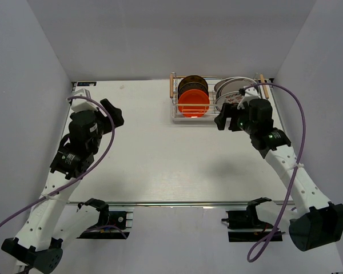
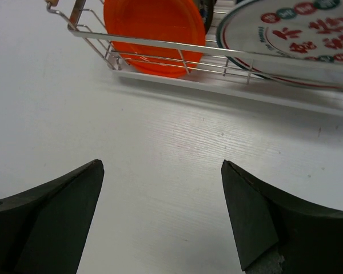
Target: Unload the plates from the dish rack
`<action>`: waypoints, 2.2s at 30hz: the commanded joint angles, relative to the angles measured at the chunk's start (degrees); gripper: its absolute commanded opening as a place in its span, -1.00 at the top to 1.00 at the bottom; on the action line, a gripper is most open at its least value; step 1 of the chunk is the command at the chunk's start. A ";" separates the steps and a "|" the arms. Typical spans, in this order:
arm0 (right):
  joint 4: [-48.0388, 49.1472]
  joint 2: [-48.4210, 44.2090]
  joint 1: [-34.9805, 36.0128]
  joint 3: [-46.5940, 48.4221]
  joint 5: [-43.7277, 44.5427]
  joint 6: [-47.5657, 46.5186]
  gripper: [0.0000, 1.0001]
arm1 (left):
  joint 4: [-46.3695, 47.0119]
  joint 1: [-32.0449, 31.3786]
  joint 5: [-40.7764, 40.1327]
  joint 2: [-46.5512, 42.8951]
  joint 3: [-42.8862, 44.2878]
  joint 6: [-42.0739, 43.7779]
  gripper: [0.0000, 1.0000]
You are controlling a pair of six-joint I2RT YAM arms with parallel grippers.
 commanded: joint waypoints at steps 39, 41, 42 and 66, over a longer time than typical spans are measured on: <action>-19.00 62.21 4.70 63.77 3.14 -39.85 -0.35 | 7.43 0.64 0.73 9.61 0.10 6.51 -0.96; -18.74 62.39 4.70 63.68 3.32 -39.06 -0.22 | 7.34 0.64 0.55 9.78 0.19 6.43 -0.96; -18.74 62.65 4.70 63.68 3.93 -38.79 -0.20 | 7.34 0.64 0.38 10.05 0.27 6.43 -0.96; -16.63 60.01 4.52 62.98 7.80 -44.23 0.99 | 7.43 0.64 0.02 10.31 0.19 6.25 -0.96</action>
